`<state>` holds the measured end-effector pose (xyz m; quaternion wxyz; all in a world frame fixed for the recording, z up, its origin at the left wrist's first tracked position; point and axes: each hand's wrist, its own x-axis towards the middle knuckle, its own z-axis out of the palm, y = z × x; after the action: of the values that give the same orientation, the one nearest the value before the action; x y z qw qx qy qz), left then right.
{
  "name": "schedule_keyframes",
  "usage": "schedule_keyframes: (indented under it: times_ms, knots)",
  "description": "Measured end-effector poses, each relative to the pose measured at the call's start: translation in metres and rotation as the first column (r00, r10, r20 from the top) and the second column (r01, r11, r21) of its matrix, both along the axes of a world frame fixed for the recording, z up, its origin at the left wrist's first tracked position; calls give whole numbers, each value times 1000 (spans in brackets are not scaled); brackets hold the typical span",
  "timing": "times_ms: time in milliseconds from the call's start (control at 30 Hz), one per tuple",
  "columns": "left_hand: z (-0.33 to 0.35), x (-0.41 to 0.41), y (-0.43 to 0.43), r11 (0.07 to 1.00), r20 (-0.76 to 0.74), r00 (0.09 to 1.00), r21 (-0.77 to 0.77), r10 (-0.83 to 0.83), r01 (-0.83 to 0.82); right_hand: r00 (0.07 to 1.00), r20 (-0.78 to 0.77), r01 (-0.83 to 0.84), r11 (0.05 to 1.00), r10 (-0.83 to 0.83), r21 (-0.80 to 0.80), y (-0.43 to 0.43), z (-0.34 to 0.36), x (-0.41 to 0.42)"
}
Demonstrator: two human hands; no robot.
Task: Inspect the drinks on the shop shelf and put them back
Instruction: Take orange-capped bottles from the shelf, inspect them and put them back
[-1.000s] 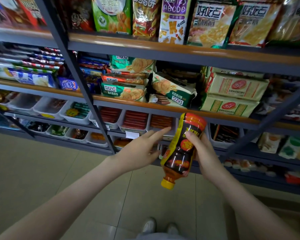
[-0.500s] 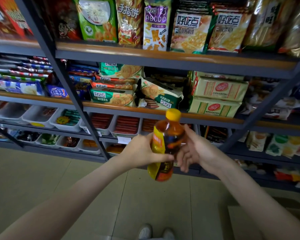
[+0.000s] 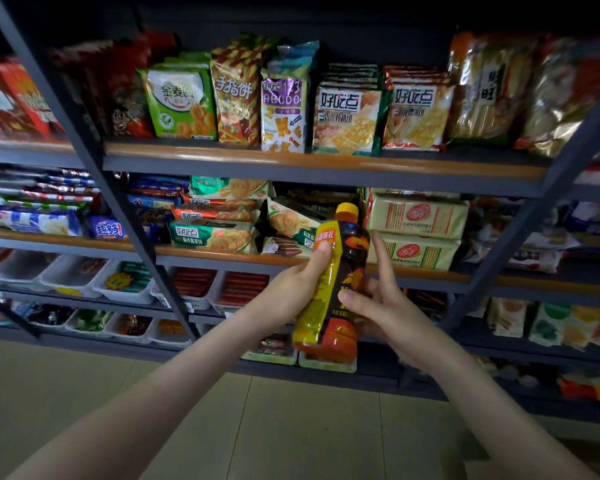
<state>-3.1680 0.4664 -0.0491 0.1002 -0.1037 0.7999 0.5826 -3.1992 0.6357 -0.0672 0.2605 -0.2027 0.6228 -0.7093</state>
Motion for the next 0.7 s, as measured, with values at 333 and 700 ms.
schedule_keyframes:
  times_ms: [333,700]
  knots:
    - [121,-64,-25,927,-518,837,-374,-179,-34,800,-526,168,950,-288,-265,-17,104,-72]
    - [263,-182,-133,582,-872,231,-465,-431,-667,-225,-724,219,690,-652,-690,-69,277,-226]
